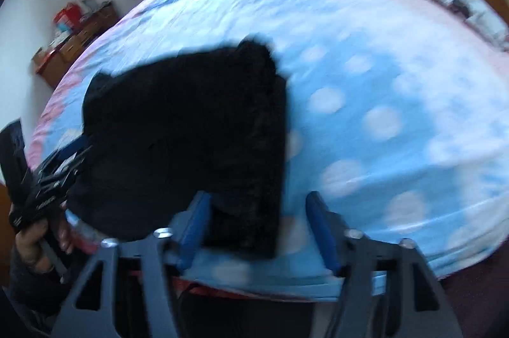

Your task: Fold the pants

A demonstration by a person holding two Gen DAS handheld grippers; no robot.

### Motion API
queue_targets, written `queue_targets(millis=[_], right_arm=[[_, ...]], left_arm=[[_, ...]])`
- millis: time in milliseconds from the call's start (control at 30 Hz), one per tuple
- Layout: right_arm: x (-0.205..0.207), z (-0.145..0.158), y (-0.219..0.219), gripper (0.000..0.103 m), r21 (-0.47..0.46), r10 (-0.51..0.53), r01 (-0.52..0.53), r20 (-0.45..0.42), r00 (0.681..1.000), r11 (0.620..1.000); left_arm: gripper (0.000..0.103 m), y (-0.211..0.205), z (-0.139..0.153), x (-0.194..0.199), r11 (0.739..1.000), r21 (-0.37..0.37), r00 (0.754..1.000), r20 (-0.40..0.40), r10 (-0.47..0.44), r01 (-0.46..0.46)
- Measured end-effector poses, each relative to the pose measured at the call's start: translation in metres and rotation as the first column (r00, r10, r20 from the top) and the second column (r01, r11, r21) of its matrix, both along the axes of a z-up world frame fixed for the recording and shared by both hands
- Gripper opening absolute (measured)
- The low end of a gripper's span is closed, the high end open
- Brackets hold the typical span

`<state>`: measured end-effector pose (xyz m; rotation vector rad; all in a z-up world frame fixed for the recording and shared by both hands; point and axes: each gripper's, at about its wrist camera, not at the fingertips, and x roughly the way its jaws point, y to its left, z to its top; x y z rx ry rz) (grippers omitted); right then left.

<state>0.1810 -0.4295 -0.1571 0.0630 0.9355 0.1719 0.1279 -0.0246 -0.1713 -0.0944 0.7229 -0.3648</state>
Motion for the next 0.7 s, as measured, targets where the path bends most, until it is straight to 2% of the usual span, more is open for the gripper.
queue_targets(millis=[67,133,233,267,367,433,467,533,700], right_arm=[[-0.002,0.020,0.005,0.065,-0.028,0.007,-0.004,0.095,0.995,1.000],[0.002,0.037,0.023,0.065,0.010,0.083,-0.086,0.158,0.984,0.996],[0.015,0.039,0.052,0.065,0.075,0.200,-0.216,0.173,0.964,0.974],[0.018,0.035,0.063,0.065,0.061,0.223,-0.237,0.176,0.959,0.970],[0.043,0.009,0.079,0.065,-0.058,0.207,-0.202,0.121,0.971,0.978],[0.063,-0.014,0.072,0.065,-0.061,0.154,-0.152,0.038,0.987,0.987],[0.073,-0.027,0.066,0.065,-0.030,0.140,-0.141,-0.015,0.990,0.990],[0.080,-0.030,0.057,0.065,0.016,0.141,-0.140,-0.009,0.990,0.990],[0.065,-0.023,0.053,0.065,-0.001,0.123,-0.123,0.009,0.992,0.992]], left_arm=[[0.092,0.000,0.000,0.000,1.000,-0.003,1.000,0.003,0.002,-0.002],[0.092,-0.002,0.001,0.000,1.000,0.008,1.000,0.002,0.004,-0.004],[0.095,-0.002,0.000,0.001,0.999,0.043,1.000,-0.001,0.014,-0.014],[0.096,-0.003,0.000,0.002,0.998,0.057,1.000,-0.007,0.021,-0.020],[0.100,-0.003,-0.004,0.006,0.996,0.082,0.999,-0.036,0.026,-0.023],[0.100,-0.001,-0.004,0.006,0.997,0.075,0.999,-0.040,0.025,-0.022],[0.100,-0.001,-0.005,0.006,0.997,0.074,0.999,-0.042,0.020,-0.017],[0.100,-0.002,-0.006,0.006,0.996,0.088,0.999,-0.042,0.018,-0.014],[0.100,-0.001,-0.005,0.006,0.995,0.100,0.998,-0.049,0.028,-0.023]])
